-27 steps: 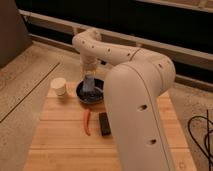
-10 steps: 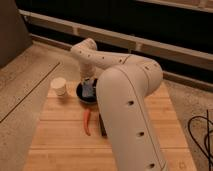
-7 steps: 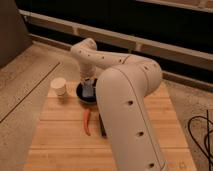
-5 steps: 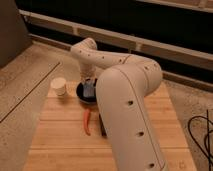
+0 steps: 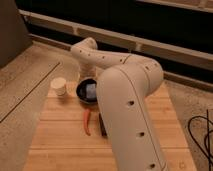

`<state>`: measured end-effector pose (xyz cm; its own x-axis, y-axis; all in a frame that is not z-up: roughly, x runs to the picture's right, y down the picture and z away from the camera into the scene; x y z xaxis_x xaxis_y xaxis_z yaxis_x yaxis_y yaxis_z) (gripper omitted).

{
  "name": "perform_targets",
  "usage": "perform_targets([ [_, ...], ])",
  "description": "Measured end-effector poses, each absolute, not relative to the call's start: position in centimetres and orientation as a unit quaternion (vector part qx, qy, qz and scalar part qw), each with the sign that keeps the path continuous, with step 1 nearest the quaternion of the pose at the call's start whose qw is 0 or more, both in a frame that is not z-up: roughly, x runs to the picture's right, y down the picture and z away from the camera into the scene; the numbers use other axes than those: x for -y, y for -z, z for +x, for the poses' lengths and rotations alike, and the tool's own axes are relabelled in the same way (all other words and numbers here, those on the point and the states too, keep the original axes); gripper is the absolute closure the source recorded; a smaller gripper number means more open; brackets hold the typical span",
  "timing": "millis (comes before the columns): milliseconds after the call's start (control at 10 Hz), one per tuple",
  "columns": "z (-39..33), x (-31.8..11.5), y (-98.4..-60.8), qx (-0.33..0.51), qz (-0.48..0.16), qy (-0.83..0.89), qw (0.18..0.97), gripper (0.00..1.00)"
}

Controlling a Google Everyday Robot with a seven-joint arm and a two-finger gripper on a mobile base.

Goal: Place the white sponge in the ceramic bowl

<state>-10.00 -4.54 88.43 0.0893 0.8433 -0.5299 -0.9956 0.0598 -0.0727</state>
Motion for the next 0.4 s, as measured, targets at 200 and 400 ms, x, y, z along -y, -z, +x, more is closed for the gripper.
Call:
perform_targets([
  [200, -9.9, 5.4, -87.7, -0.177, -0.202, -0.651, 0.71, 0.2],
  [400, -10.5, 6.8, -86.2, -0.17, -0.183, -0.65, 0.718, 0.2],
])
